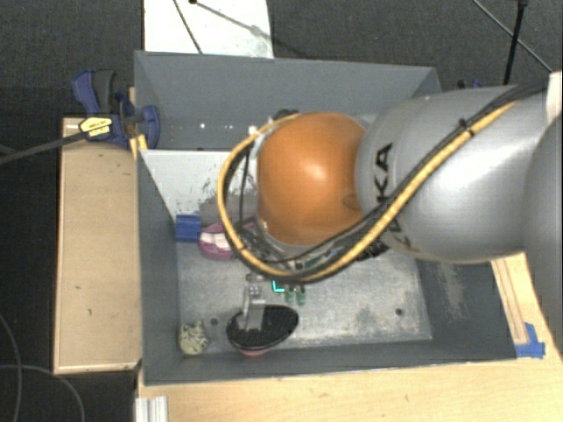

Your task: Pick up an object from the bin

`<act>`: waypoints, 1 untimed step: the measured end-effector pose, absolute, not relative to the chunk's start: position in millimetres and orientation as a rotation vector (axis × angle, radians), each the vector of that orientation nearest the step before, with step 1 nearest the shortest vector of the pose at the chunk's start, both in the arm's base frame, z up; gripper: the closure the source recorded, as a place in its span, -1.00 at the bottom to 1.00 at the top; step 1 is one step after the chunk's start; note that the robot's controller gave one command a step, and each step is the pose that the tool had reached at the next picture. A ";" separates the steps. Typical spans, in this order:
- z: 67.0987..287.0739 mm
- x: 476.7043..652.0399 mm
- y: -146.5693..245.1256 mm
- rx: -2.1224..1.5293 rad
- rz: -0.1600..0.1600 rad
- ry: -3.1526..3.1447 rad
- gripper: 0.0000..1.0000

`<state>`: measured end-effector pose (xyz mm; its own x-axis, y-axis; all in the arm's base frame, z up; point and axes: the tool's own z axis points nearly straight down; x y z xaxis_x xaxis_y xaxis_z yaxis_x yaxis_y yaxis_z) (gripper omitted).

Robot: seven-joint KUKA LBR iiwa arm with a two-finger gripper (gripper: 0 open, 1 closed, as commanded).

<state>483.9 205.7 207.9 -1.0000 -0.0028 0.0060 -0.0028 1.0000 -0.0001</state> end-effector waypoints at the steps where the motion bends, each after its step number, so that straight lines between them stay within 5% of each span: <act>1: 120.0 496.1 147.1 -0.089 0.005 -3.135 -1.00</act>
Offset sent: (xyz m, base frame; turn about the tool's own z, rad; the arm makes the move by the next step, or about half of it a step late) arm 0.0126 -0.0550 -0.0836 0.0543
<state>496.1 147.1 120.0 -0.9984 0.0570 0.0052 0.0569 0.9984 -0.0035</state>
